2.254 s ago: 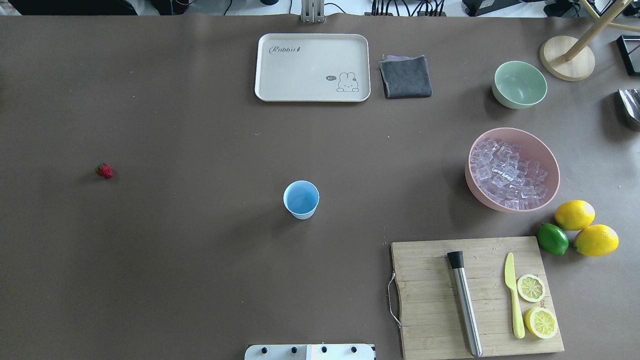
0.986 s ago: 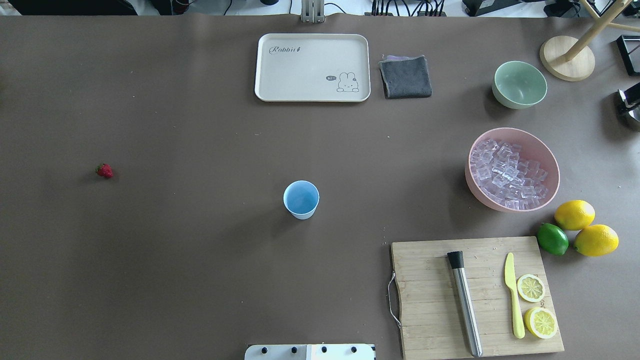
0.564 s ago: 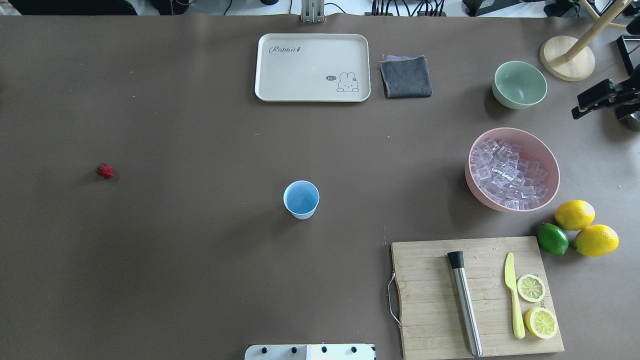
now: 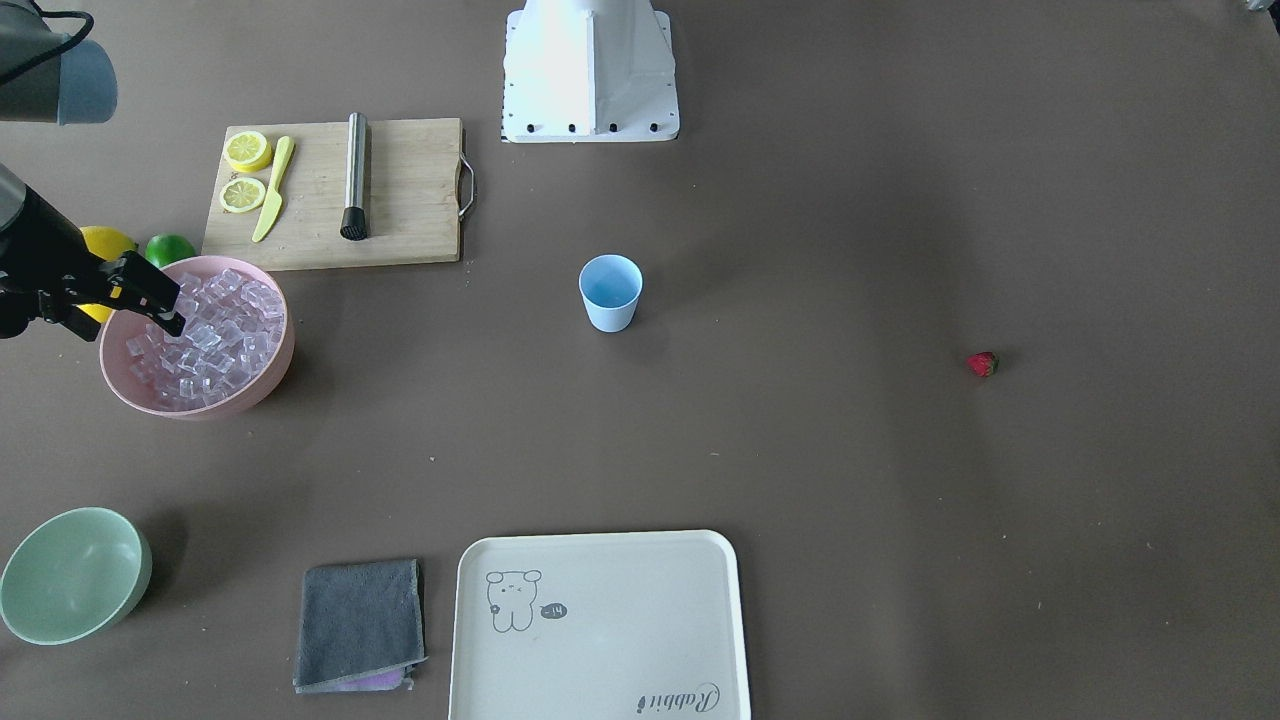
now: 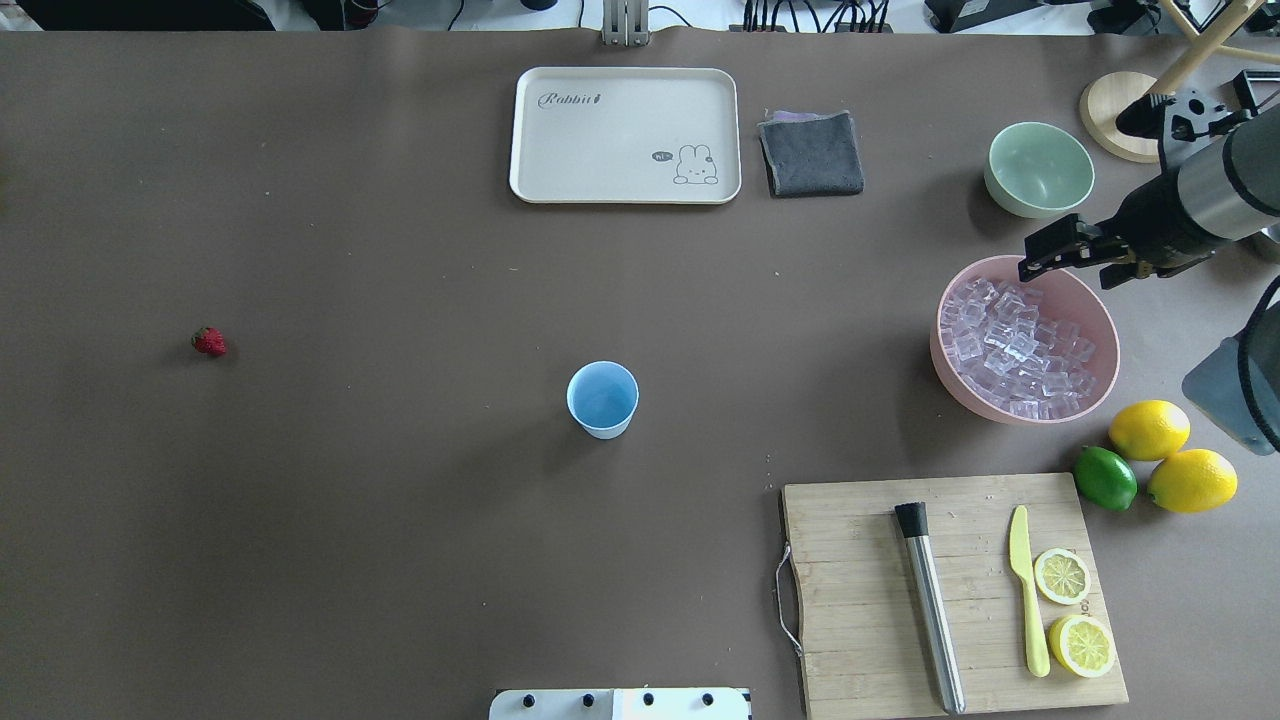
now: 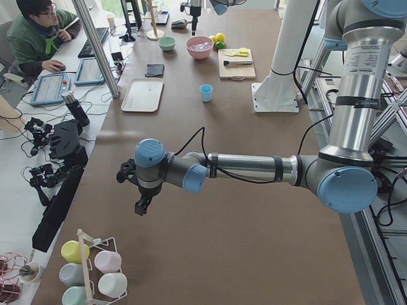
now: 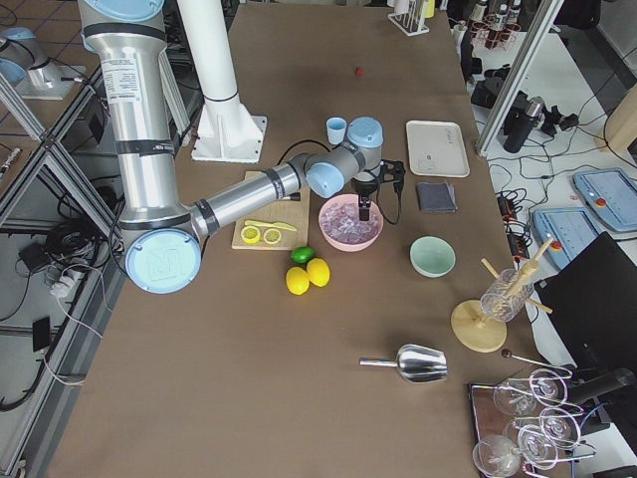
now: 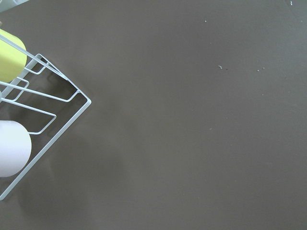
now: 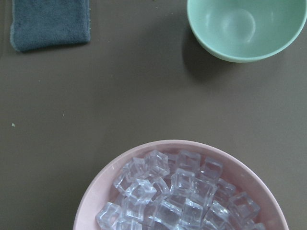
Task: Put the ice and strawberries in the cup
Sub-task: 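Move the right gripper over the pink bowl and lower into the ice, then close the right gripper on an ice cube and lift it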
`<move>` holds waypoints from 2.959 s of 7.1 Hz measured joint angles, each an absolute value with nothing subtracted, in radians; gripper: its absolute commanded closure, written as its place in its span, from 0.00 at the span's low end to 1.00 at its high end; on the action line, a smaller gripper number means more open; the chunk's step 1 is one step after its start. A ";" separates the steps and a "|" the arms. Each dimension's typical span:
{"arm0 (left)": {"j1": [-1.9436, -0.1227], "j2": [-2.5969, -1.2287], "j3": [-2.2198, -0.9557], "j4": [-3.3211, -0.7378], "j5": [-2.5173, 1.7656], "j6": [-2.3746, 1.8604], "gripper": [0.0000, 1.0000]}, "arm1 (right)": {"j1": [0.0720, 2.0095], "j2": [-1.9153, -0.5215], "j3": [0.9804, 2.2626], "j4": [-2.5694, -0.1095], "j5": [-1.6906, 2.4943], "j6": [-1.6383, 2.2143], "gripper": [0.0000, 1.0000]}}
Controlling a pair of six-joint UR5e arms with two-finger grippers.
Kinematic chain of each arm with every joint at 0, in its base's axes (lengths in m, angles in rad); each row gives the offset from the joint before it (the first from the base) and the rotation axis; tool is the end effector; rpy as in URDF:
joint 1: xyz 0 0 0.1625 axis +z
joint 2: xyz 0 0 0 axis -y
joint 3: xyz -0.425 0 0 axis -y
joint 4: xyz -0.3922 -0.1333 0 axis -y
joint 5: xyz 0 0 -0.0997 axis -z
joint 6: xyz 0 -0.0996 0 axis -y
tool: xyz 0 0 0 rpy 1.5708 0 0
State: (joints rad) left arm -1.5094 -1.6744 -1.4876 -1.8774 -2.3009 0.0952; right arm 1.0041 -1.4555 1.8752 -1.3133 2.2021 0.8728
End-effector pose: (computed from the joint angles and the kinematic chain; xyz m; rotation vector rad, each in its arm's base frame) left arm -0.0327 -0.5574 0.6155 0.3253 0.7199 0.2677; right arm -0.2244 -0.4915 0.4250 0.0919 -0.8858 0.0719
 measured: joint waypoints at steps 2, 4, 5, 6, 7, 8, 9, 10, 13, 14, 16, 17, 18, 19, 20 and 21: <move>-1.509 -1.674 -1.486 -1.878 -2.301 0.095 0.02 | 0.943 -1.453 1.869 -1.309 2.156 0.903 0.00; -1.509 -1.675 -1.485 -1.878 -2.301 0.095 0.02 | 0.922 -1.457 1.856 -1.310 2.142 0.913 0.00; -1.509 -1.675 -1.485 -1.878 -2.301 0.095 0.02 | 0.915 -1.460 1.850 -1.310 2.141 0.914 0.00; -1.509 -1.675 -1.485 -1.878 -2.301 0.095 0.02 | 0.910 -1.461 1.841 -1.310 2.140 0.915 0.00; -1.509 -1.675 -1.485 -1.878 -2.301 0.095 0.02 | 0.902 -1.459 1.830 -1.310 2.138 0.915 0.01; -1.509 -1.675 -1.486 -1.878 -2.301 0.095 0.02 | 0.893 -1.457 1.819 -1.310 2.133 0.915 0.02; -1.509 -1.675 -1.486 -1.878 -2.301 0.096 0.02 | 0.886 -1.456 1.812 -1.310 2.127 0.916 0.03; -1.509 -1.675 -1.486 -1.878 -2.301 0.096 0.02 | 0.881 -1.456 1.808 -1.310 2.123 0.916 0.09; -1.509 -1.674 -1.486 -1.878 -2.302 0.098 0.02 | 0.875 -1.461 1.801 -1.310 2.122 0.917 0.28; -1.509 -1.674 -1.487 -1.878 -2.302 0.098 0.02 | 0.872 -1.462 1.801 -1.310 2.122 0.917 0.36; -1.509 -1.674 -1.489 -1.878 -2.303 0.098 0.02 | 0.871 -1.464 1.803 -1.311 2.123 0.917 0.46; -1.509 -1.674 -1.490 -1.878 -2.302 0.097 0.02 | 0.869 -1.465 1.803 -1.312 2.123 0.917 0.64; -1.509 -1.674 -1.490 -1.878 -2.302 0.097 0.02 | 0.868 -1.465 1.804 -1.313 2.122 0.917 0.87; -1.509 -1.675 -1.490 -1.878 -2.302 0.098 0.02 | 0.868 -1.465 1.804 -1.314 2.122 0.917 1.00; -1.509 -1.675 -1.490 -1.878 -2.302 0.098 0.02 | 0.867 -1.463 1.806 -1.315 2.123 0.916 1.00; -1.509 -1.675 -1.490 -1.878 -2.303 0.098 0.02 | 0.867 -1.459 1.812 -1.315 2.126 0.915 1.00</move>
State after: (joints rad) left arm -1.5094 -1.6751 -1.4903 -1.8779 -2.3025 0.0978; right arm 0.8672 -1.4594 1.8116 -1.3146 2.1262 0.9146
